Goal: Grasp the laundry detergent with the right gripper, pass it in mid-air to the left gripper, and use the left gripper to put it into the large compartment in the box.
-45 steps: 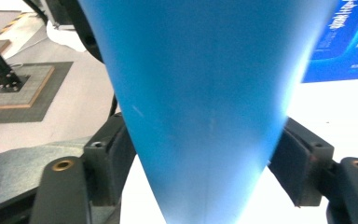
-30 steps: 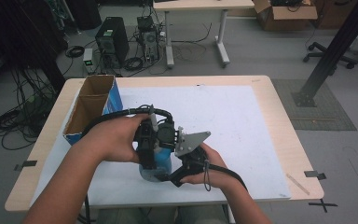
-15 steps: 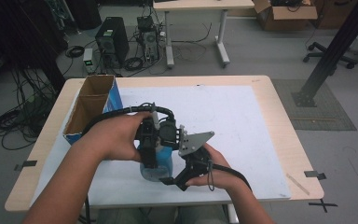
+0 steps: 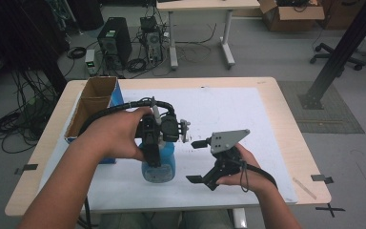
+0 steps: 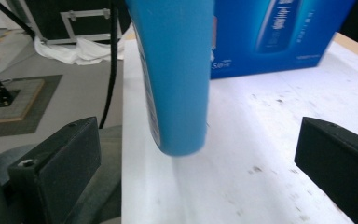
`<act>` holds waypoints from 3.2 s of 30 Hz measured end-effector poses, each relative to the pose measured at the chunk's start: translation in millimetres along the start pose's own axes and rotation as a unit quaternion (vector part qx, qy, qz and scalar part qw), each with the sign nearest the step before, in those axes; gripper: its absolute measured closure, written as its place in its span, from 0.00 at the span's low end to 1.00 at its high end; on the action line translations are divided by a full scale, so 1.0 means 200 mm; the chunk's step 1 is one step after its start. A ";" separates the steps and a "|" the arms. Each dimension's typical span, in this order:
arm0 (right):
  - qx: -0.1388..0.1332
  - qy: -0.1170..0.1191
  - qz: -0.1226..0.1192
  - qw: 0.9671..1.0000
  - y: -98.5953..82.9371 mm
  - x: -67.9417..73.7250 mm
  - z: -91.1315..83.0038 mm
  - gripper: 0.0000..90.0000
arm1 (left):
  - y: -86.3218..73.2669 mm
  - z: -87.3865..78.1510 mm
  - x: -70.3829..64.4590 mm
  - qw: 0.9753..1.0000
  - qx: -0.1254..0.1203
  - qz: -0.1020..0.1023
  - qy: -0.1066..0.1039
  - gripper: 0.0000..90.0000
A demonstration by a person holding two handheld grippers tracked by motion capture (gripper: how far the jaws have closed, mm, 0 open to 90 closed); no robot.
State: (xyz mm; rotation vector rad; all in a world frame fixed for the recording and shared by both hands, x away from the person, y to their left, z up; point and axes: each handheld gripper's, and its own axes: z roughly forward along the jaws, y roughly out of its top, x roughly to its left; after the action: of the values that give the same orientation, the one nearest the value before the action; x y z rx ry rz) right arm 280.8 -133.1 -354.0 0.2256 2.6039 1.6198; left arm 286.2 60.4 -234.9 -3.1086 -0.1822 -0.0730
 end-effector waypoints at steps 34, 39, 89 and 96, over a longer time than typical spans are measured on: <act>0.089 -0.109 0.066 0.988 -0.03 -0.22 -0.27 0.02 | -0.14 -0.24 0.24 0.961 -0.017 -0.277 -0.013 0.43; 0.113 -0.117 0.087 0.983 -0.06 -0.24 -0.30 0.02 | -0.21 -0.32 0.29 0.943 -0.020 -0.332 -0.004 0.43; 0.138 -0.120 0.107 0.977 -0.08 -0.32 -0.27 0.02 | -0.80 -0.68 0.60 0.787 -0.057 -0.615 0.008 0.43; 0.138 -0.119 0.107 0.977 -0.08 -0.33 -0.26 0.03 | -0.85 -0.67 0.65 0.775 -0.053 -0.630 0.009 0.43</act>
State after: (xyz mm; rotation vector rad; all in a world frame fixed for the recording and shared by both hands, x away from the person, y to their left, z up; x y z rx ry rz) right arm 338.0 -197.3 -346.5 0.6908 2.6778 1.1831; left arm 388.3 240.6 -90.9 -2.4034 -2.1914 -0.1266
